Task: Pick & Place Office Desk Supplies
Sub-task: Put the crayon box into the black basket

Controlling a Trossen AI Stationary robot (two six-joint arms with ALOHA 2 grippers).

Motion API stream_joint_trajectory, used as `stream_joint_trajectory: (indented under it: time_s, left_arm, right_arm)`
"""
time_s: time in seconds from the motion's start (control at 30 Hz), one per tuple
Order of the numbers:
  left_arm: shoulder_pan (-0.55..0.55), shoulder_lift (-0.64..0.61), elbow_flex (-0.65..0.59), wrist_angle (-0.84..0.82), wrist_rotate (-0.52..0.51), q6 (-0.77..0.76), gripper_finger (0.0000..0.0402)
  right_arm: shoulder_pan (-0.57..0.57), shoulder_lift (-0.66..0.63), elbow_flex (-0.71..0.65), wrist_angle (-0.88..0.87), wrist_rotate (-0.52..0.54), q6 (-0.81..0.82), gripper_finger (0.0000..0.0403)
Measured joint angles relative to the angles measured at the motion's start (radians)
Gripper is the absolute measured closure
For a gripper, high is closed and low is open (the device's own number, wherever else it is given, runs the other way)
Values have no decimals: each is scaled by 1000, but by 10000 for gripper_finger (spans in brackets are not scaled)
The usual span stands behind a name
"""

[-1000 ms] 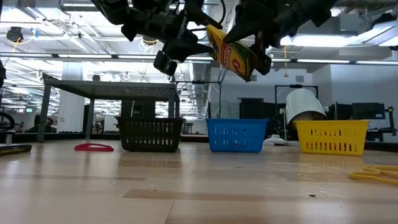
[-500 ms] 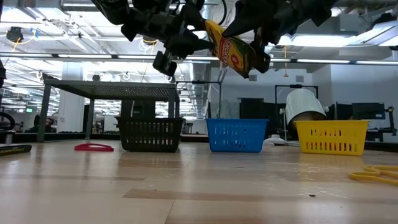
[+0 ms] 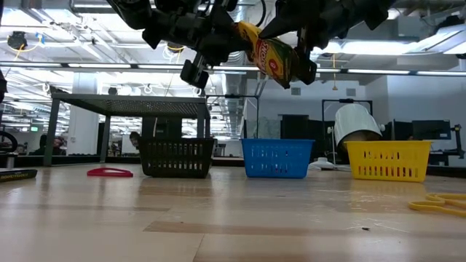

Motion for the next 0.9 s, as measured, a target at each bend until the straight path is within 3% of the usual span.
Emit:
stream_joint_trajectory:
  time_s: [0.6,0.73,0.9]
  left_arm:
    - [1,0,0,10,48,21,382]
    - [5,0,0,13,56,22,382]
    - [6,0,1,25,62,25,383]
  right_arm:
    - [10,-2,2,15,-19,35,124]
    - [9,-2,2,21,-58,40,101]
    - [9,-2,3,36,-95,36,40]
